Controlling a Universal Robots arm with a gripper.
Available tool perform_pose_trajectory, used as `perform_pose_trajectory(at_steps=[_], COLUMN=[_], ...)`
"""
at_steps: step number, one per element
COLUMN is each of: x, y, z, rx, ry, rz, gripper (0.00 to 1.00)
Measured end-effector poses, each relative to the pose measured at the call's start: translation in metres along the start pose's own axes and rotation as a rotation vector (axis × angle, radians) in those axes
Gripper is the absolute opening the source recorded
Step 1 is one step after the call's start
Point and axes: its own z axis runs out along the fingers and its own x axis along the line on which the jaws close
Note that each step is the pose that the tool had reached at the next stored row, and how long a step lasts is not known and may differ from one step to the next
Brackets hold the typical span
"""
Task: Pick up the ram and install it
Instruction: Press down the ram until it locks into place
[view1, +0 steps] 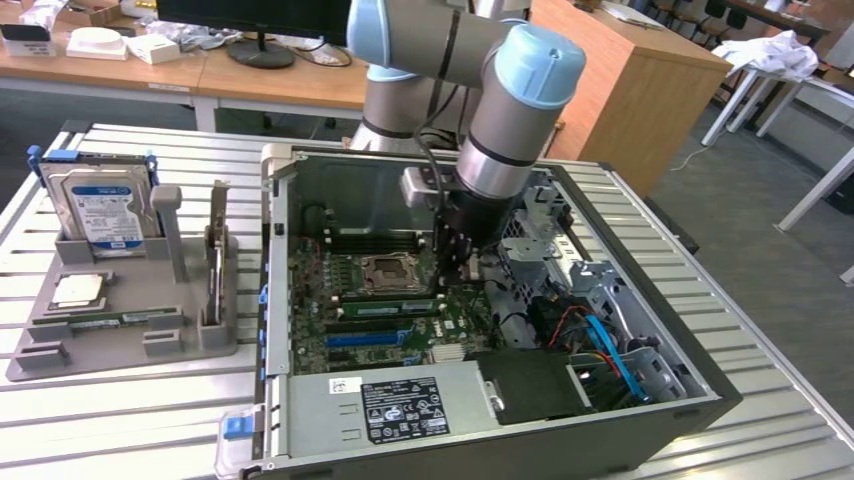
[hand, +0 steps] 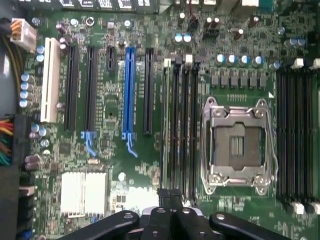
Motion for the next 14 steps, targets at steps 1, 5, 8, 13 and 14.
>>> perform_pose_trajectory(at_steps=[1,5,8,13,14], x=[0.000,0.000,0.000,0.000,0.000], y=[-0.0016,-0.0091,-0.0139,-0.0215,-0.0227], z=[-0.0004,-0.0029,-0.0044,-0.0090,-0.0102], rx=[0.0000,0.0000,0.0000,0.0000,0.0000], ry=[0.0000,0.0002,0.0001,0.0001,0.0002], rz=[0.000,0.000,0.000,0.000,0.000], gripper=[0.10,0.10,0.10,0.10,0.10])
